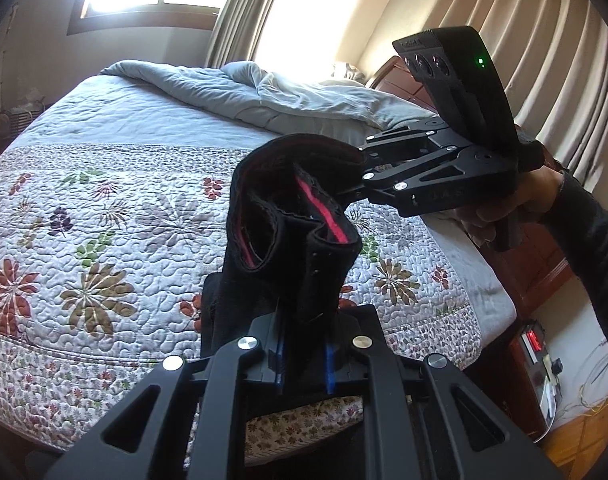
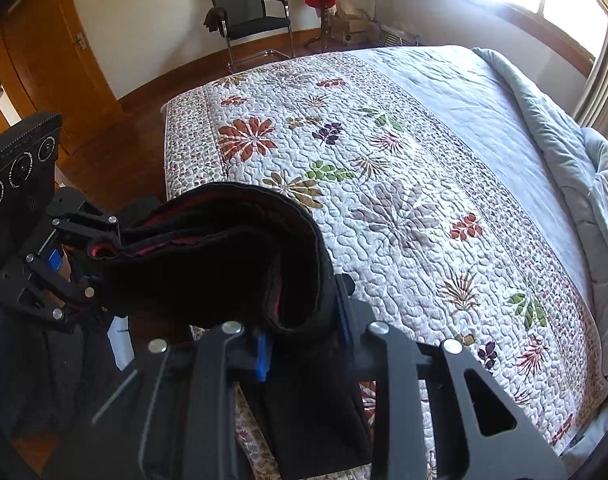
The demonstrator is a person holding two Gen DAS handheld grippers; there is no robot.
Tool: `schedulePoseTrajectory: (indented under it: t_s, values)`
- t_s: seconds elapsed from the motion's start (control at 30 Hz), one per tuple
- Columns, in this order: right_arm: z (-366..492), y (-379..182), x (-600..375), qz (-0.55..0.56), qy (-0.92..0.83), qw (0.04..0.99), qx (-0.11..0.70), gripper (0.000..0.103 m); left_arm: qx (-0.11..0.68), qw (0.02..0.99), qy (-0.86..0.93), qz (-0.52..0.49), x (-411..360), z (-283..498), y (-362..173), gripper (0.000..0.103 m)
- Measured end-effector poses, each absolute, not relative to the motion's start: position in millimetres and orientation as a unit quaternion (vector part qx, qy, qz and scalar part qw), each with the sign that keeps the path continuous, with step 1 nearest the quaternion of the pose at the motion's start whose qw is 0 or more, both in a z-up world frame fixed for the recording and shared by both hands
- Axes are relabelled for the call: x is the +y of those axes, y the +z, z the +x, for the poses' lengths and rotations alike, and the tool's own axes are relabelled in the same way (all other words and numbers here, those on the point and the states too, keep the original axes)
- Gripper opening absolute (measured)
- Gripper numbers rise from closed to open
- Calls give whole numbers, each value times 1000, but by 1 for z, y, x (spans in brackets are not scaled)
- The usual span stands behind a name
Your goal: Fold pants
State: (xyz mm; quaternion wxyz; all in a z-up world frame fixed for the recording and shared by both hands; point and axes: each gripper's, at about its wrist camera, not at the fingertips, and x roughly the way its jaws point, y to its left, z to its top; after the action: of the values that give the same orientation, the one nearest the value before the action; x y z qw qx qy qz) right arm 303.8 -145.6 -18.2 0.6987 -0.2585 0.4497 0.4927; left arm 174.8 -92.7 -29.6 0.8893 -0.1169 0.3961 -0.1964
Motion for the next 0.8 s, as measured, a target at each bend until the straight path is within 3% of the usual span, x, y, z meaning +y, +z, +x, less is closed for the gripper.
schedulePoseTrajectory:
  t_s: [0.8]
  values:
    - [299,-57,-218,-256,473,707,459,25,420,870,-243,-82,-165,182,-60,14]
